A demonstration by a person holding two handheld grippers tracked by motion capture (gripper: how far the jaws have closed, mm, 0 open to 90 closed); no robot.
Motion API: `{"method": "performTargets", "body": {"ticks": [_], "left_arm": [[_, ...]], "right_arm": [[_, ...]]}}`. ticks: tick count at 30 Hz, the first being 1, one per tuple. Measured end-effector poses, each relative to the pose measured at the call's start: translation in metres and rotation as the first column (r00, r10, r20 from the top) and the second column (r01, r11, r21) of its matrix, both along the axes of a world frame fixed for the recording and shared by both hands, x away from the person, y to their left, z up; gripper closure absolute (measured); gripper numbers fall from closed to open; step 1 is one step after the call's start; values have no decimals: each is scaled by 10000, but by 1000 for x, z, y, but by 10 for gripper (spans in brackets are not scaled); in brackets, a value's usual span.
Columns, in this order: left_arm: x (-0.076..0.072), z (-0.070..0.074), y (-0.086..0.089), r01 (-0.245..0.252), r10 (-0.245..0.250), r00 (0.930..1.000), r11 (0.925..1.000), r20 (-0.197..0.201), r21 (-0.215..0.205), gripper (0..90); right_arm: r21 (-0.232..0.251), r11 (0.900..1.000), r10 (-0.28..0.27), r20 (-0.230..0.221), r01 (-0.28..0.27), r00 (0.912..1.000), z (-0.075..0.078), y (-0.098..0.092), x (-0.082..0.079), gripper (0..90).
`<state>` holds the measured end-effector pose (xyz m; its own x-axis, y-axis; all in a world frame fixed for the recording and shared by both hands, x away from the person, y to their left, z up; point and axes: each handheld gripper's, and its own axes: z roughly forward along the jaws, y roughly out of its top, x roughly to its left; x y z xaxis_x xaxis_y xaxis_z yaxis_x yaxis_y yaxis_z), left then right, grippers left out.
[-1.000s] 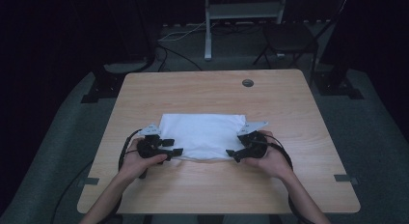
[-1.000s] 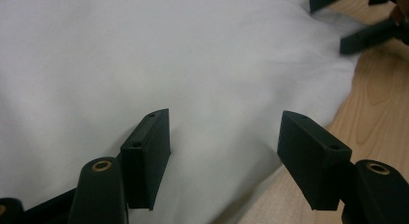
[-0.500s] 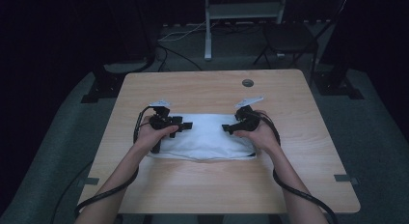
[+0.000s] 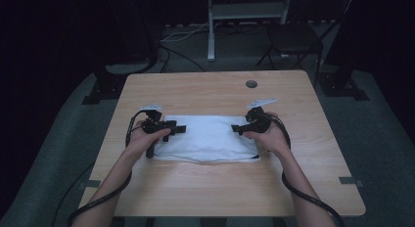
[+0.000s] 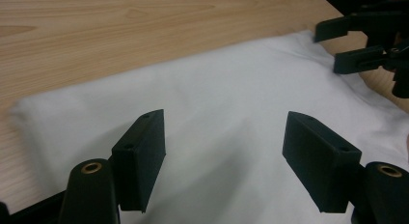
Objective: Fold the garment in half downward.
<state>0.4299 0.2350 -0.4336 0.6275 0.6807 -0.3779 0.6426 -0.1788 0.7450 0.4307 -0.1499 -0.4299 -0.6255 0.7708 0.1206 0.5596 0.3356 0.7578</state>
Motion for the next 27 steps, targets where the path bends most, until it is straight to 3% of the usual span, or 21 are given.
{"method": "performTargets", "body": {"ticks": [2,5,9,11,14,16,18,21,24,27], "left_arm": [[1,-4,7,-115,114,9993,9999,-355,-31,316],[1,-8,12,-171,154,9984,9993,-539,-330,315],[4,-3,9,-119,107,9993,9994,-357,-332,315],[7,-1,5,-149,135,9994,9988,-308,-471,315],[14,-2,-1,-224,219,9986,9997,-489,-94,315],[16,-4,-2,-273,287,9985,9992,-477,288,315],[17,-4,0,-391,401,9979,9990,-509,195,315],[9,1,4,-312,314,9992,9995,-266,80,314],[-8,6,8,8,-8,10000,10000,42,-5,315],[-27,6,12,310,-315,9993,9992,188,249,314]], "right_arm": [[-143,9999,48,-98,-50,9999,0,-1,-1,235],[-344,9992,203,-183,-209,9996,0,0,-1,232],[6,9995,321,68,-321,9995,1,4,-5,230],[-137,9980,624,-32,-624,9980,-1,10,-9,227],[-456,9946,915,-293,-927,9954,-8,17,-13,223],[-378,9951,902,-207,-909,9957,-10,17,-14,224],[-473,9953,835,-242,-846,9962,-8,14,-15,223],[-399,9959,811,-71,-813,9967,-1,9,-22,223],[-140,9935,1132,132,-1130,9935,4,4,-38,223],[-251,9906,1353,218,-1348,9906,2,-1,-55,222]]}}
